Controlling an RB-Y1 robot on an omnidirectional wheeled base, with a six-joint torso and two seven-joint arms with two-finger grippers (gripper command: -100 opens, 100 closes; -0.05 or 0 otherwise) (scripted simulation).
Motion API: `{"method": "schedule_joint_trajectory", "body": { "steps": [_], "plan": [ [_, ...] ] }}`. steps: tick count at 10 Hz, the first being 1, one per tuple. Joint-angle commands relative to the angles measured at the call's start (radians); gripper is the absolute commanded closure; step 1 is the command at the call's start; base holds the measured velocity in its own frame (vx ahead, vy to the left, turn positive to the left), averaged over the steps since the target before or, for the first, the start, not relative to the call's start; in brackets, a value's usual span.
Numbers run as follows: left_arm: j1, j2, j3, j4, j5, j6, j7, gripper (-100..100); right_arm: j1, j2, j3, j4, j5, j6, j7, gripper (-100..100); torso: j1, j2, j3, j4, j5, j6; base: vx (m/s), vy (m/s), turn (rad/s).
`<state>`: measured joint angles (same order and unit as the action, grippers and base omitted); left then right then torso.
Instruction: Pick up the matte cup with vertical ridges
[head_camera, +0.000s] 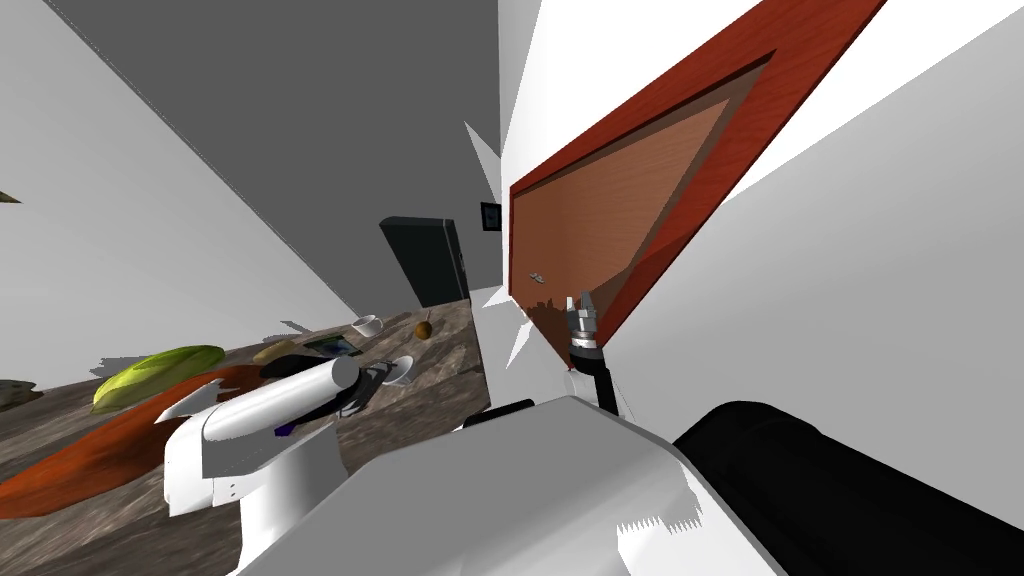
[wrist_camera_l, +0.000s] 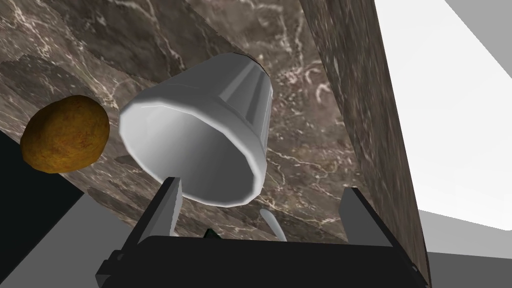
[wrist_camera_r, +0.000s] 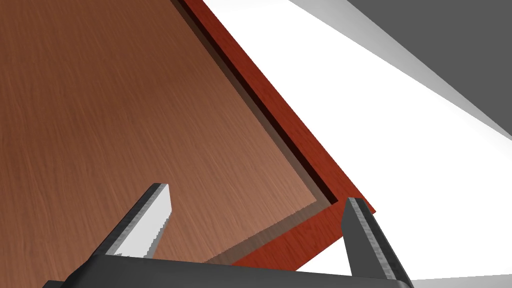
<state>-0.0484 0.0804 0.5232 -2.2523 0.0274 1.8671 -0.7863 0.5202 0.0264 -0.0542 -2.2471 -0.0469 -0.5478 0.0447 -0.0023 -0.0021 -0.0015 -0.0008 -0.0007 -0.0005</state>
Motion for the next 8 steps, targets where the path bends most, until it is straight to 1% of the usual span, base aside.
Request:
{"method": "schedule_joint_trajectory", "body": {
  "steps": [1,2,4,5,6,8],
  "plan": [
    [0.001,-0.010,0.011,-0.001,0.000,-0.006,-0.030,-100,0.000,0.000,0.000,0.000,0.000,0.000,0.000,0,0.000,0.000,0.000,0.000,0.000,0.000,0.022,-0.029,0.083],
    [0.002,-0.026,0.027,-0.001,0.000,-0.015,-0.064,-100,0.000,0.000,0.000,0.000,0.000,0.000,0.000,0,0.001,0.001,0.000,0.000,0.000,0.000,0.017,-0.022,0.063],
    [0.005,-0.059,0.060,-0.002,-0.001,-0.032,-0.121,-100,0.000,0.000,0.000,0.000,0.000,0.000,0.000,0,0.000,0.000,0.000,0.000,0.000,0.000,0.045,-0.059,0.170],
    [0.005,-0.059,0.060,-0.002,-0.001,-0.032,-0.130,-100,0.000,0.000,0.000,0.000,0.000,0.000,0.000,0,-0.001,0.000,0.000,0.000,0.000,0.000,0.020,-0.026,0.076],
    [0.006,-0.075,0.076,-0.003,-0.001,-0.041,-0.163,-100,0.000,0.000,0.000,0.000,0.000,0.000,0.000,0,0.001,0.001,0.000,0.000,0.000,0.000,0.024,-0.032,0.091],
    [0.006,-0.075,0.076,-0.003,-0.001,-0.041,-0.163,-100,0.000,0.000,0.000,0.000,0.000,0.000,0.000,0,0.002,0.001,0.000,0.000,0.000,0.000,0.010,-0.013,0.036]
  ]
}}
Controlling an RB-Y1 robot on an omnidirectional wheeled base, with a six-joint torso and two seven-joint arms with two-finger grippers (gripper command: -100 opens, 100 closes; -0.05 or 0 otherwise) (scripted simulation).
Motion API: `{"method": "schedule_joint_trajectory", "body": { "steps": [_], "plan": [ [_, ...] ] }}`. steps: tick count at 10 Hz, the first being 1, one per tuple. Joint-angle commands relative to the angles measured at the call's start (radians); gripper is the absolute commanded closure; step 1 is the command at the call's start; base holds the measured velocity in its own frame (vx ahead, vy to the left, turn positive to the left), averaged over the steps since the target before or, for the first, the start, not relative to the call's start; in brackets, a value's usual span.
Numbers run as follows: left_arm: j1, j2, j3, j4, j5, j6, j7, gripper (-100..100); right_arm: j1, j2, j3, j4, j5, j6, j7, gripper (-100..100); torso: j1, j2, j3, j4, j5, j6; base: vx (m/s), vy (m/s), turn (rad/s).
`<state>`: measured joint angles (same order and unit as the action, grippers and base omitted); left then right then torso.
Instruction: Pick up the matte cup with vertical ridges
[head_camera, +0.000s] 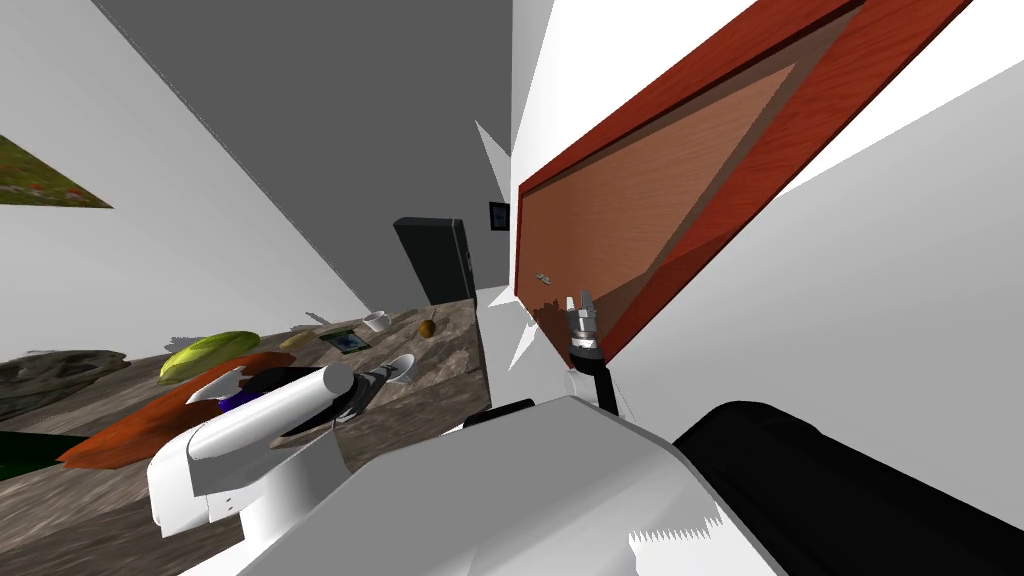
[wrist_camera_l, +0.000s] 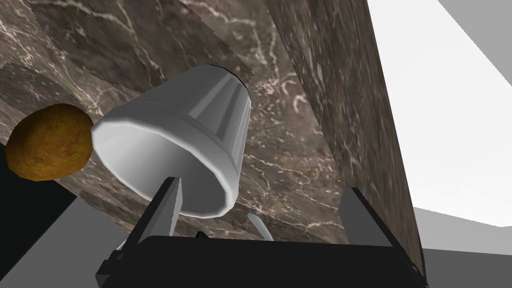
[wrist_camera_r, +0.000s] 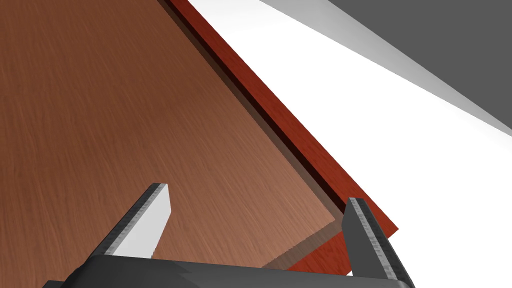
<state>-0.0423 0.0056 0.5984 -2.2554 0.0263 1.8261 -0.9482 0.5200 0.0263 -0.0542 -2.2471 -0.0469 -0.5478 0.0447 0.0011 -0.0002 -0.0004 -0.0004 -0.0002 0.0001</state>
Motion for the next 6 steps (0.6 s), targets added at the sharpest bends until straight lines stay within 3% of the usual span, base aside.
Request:
{"method": "schedule_joint_trajectory", "body": {
  "steps": [1,6],
  "plan": [
    [0.000,-0.001,0.001,0.000,0.000,0.000,-0.001,-100,0.000,0.000,0.000,0.000,0.000,0.000,0.000,0,0.000,0.000,0.000,0.000,0.000,0.000,0.000,0.000,0.000],
    [0.000,-0.001,0.001,0.000,0.000,0.000,-0.001,-100,0.000,0.000,0.000,0.000,0.000,0.000,0.000,0,0.000,0.000,0.000,0.000,0.000,0.000,-0.001,0.001,-0.003]
  ]
}}
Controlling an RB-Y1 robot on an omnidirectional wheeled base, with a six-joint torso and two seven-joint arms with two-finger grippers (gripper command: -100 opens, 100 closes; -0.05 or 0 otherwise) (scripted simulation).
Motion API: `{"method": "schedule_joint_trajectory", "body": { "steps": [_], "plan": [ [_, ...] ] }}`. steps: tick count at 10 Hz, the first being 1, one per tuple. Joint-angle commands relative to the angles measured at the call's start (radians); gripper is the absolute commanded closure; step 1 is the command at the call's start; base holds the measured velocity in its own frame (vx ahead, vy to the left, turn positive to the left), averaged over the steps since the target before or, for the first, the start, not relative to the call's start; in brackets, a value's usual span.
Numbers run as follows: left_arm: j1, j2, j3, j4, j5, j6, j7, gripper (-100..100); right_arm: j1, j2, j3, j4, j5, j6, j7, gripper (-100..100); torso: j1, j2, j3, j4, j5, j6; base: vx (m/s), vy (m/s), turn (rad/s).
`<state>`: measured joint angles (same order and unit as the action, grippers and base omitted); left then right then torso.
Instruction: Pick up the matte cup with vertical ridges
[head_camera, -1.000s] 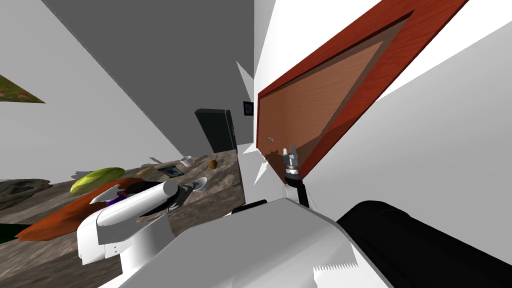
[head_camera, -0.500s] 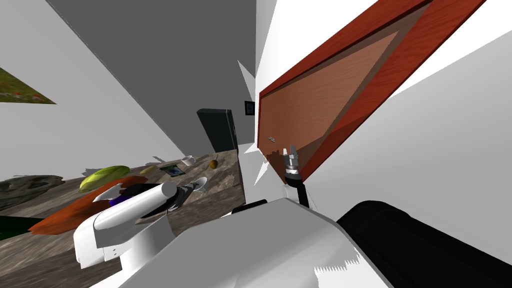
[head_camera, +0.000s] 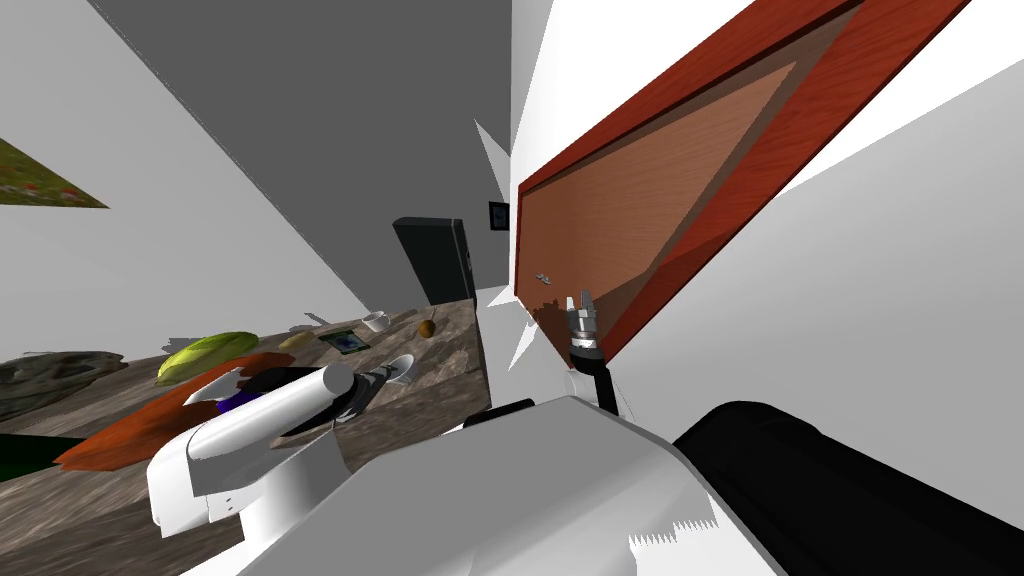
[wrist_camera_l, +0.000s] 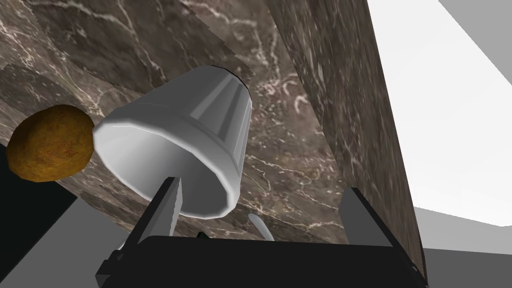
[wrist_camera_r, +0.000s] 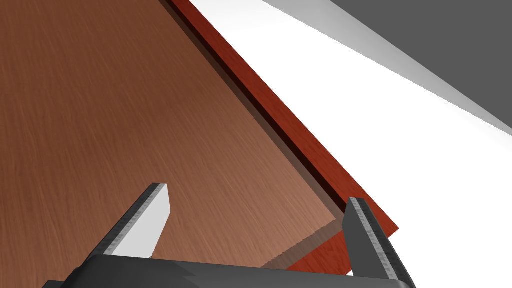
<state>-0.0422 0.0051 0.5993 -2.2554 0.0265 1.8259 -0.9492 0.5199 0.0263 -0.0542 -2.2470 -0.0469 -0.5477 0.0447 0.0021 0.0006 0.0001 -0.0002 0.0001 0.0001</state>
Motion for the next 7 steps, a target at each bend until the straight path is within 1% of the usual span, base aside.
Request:
{"method": "schedule_joint_trajectory", "body": {
  "steps": [1,2,3,6,7],
  "plan": [
    [0.000,0.000,0.000,0.000,0.000,0.000,0.000,-100,0.000,0.000,0.000,0.000,0.000,0.000,0.000,0,0.000,0.000,0.000,0.000,0.000,0.000,-0.008,0.011,-0.030],
    [0.001,0.004,-0.010,0.031,-0.002,-0.030,0.010,-100,0.000,0.000,0.000,0.000,0.000,0.000,0.000,0,0.000,0.000,0.000,0.000,0.000,0.000,-0.008,0.008,-0.013],
    [0.001,0.005,-0.014,0.041,-0.003,-0.040,0.014,-100,0.000,0.000,0.000,0.000,0.000,0.000,0.000,0,0.000,0.000,0.000,0.000,0.000,0.000,-0.008,0.005,-0.005],
    [0.003,0.012,-0.034,0.102,-0.007,-0.099,0.034,-100,0.000,0.000,0.000,0.000,0.000,0.000,0.000,0,0.000,0.000,0.000,0.000,0.000,0.000,-0.008,0.005,-0.007],
    [0.003,0.013,-0.027,0.091,-0.004,-0.085,0.028,-100,0.000,0.000,0.000,0.000,0.000,0.000,0.000,0,0.000,0.000,0.000,0.000,0.000,0.000,0.000,0.000,0.000]
  ]
}}
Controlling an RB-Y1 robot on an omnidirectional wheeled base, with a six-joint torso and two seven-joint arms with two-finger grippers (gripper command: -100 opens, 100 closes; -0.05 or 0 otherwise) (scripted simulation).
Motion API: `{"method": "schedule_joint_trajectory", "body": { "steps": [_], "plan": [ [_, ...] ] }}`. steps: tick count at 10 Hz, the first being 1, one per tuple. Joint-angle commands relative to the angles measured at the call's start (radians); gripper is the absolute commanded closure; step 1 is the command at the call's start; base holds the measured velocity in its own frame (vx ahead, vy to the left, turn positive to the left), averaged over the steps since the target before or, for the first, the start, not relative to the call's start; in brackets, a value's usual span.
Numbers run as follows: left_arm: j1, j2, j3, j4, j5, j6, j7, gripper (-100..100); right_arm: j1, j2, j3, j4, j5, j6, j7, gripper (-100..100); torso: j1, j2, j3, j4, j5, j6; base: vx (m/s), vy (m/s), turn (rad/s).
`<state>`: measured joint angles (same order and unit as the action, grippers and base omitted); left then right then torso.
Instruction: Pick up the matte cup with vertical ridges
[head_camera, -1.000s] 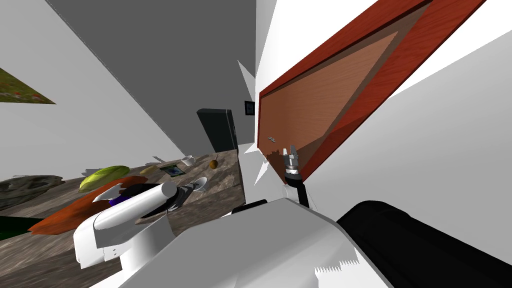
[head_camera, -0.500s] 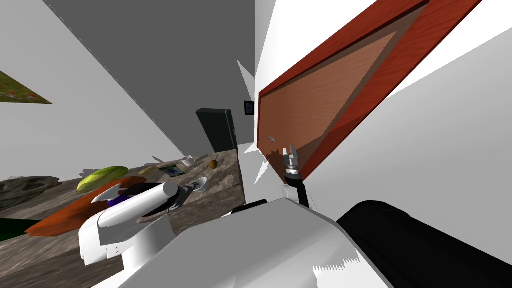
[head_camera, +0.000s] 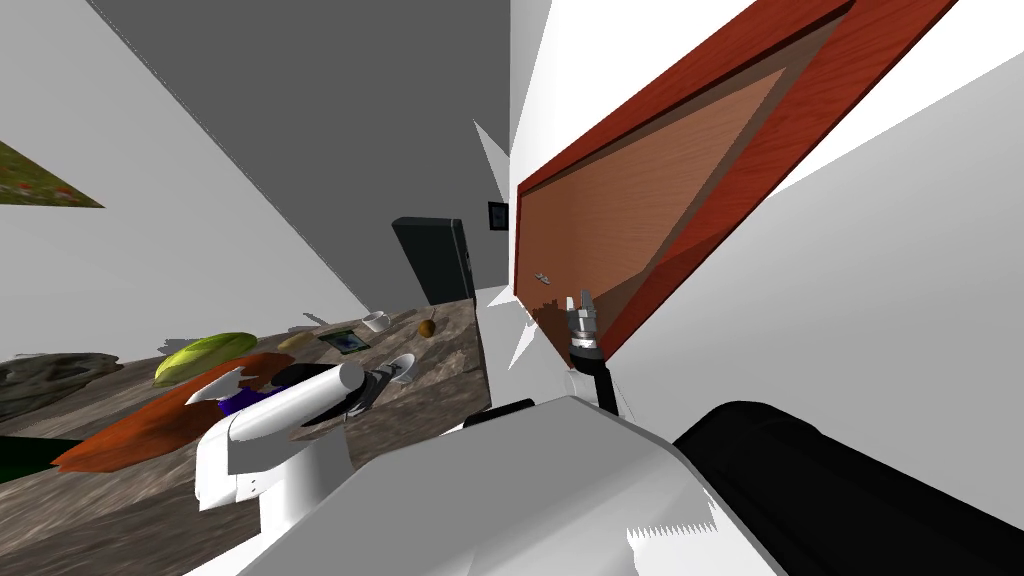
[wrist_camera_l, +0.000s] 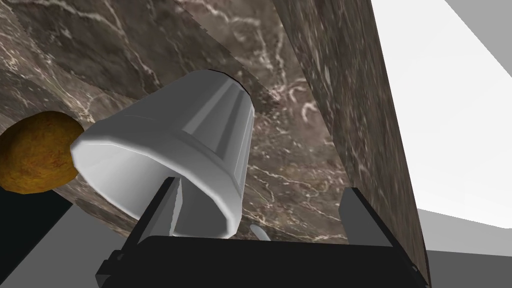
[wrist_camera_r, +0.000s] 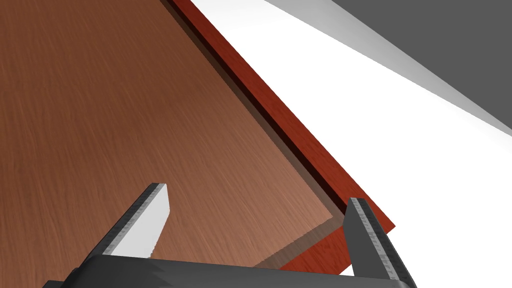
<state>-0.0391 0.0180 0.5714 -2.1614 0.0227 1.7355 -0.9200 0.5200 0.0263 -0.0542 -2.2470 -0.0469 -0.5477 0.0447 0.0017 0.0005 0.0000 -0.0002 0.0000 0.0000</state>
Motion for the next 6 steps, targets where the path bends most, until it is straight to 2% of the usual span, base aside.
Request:
{"method": "schedule_joint_trajectory", "body": {
  "steps": [1,5,6],
  "plan": [
    [0.000,0.000,0.000,0.000,0.000,0.000,0.000,100,0.000,0.000,0.000,0.000,0.000,0.000,0.000,0,0.000,0.000,0.000,0.000,0.000,0.000,0.000,0.000,0.000],
    [-0.005,0.001,-0.001,-0.003,0.001,-0.002,0.001,100,0.000,0.000,0.000,0.000,0.000,0.000,0.000,0,0.004,0.002,0.000,-0.002,0.003,-0.003,0.004,0.000,-0.008],
    [-0.005,0.001,-0.002,-0.003,0.001,-0.002,0.001,0,0.000,0.000,0.000,0.000,0.000,0.000,0.000,0,0.004,0.002,0.000,-0.002,0.003,-0.003,0.000,0.000,0.000]
  ]
}}
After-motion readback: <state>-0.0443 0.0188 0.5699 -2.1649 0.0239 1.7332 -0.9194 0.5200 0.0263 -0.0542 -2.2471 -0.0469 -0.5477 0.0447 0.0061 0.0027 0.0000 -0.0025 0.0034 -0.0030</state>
